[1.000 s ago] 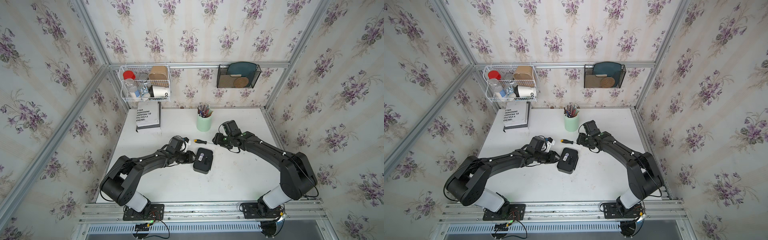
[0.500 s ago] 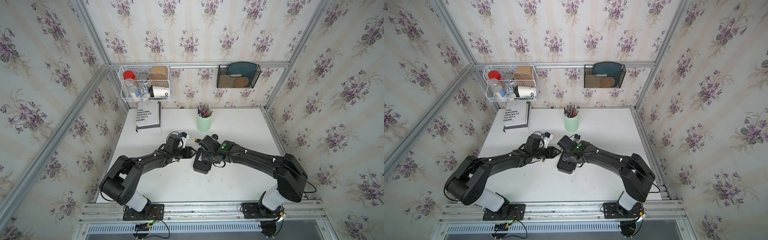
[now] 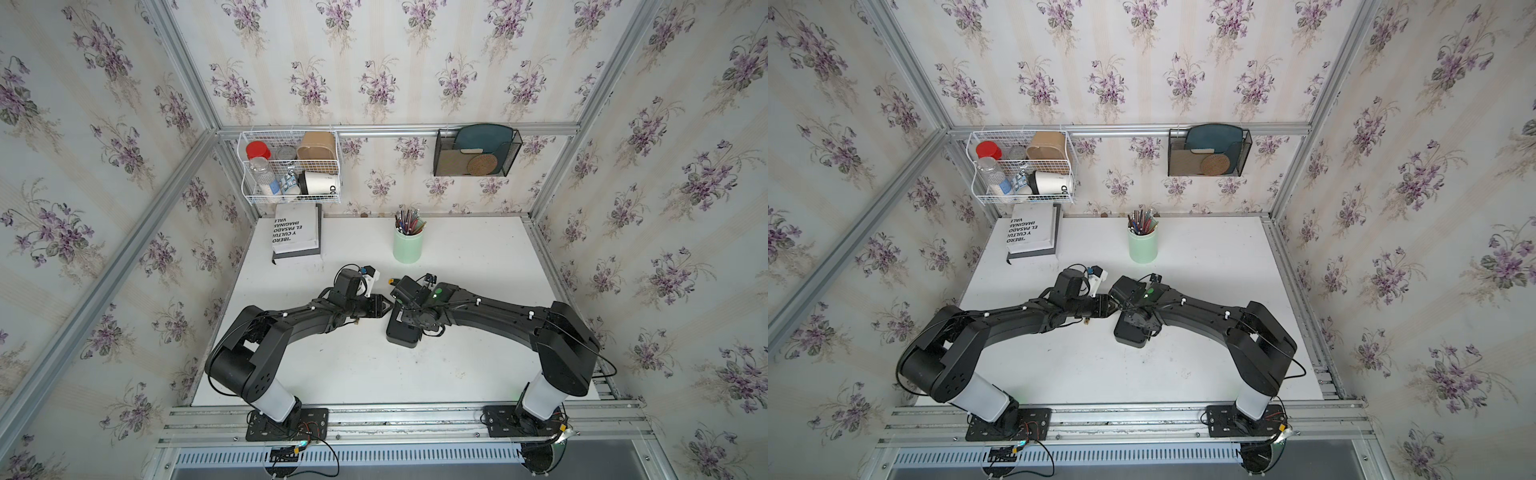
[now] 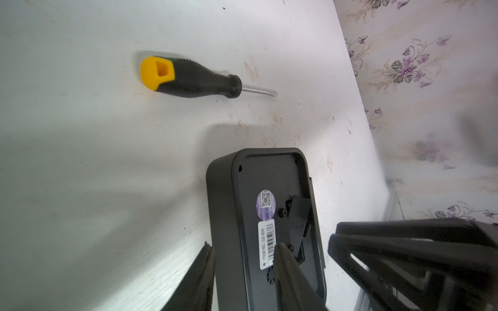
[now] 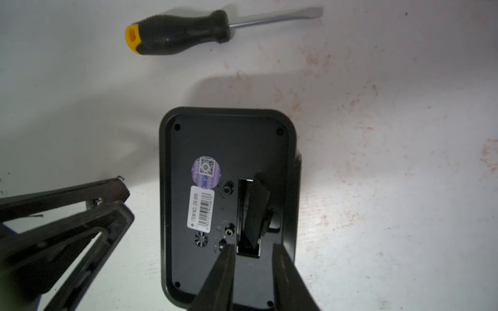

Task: Remove the battery from the alarm
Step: Adjust the cover on the alarm.

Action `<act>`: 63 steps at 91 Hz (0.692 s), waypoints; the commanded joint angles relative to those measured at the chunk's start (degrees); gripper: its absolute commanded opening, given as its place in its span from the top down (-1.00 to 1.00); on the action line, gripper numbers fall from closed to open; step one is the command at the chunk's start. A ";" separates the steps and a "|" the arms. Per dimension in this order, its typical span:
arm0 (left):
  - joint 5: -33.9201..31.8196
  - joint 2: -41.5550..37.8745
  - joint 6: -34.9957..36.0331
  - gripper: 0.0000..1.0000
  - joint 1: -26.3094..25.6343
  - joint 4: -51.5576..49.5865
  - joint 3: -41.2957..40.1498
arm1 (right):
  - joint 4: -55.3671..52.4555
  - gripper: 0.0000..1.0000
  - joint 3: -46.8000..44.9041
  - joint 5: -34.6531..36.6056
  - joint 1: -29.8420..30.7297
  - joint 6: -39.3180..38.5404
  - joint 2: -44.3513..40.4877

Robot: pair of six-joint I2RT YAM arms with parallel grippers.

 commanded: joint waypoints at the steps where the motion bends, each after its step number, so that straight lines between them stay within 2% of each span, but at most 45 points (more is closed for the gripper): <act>1: 0.57 0.44 0.91 0.20 0.07 1.86 0.13 | 0.73 0.39 -0.34 0.91 -0.07 0.47 0.39; 46: 0.22 0.93 1.04 0.21 0.07 1.43 -0.36 | 1.88 0.48 -0.98 0.21 -0.83 -0.86 2.92; 53: 0.31 1.09 0.88 0.21 0.07 1.72 -0.37 | 2.26 0.56 -1.33 0.55 -0.87 -0.91 2.76; 63: 0.41 1.38 0.79 0.21 0.07 1.66 -0.24 | 2.06 0.58 -0.95 0.21 -1.13 -1.45 3.49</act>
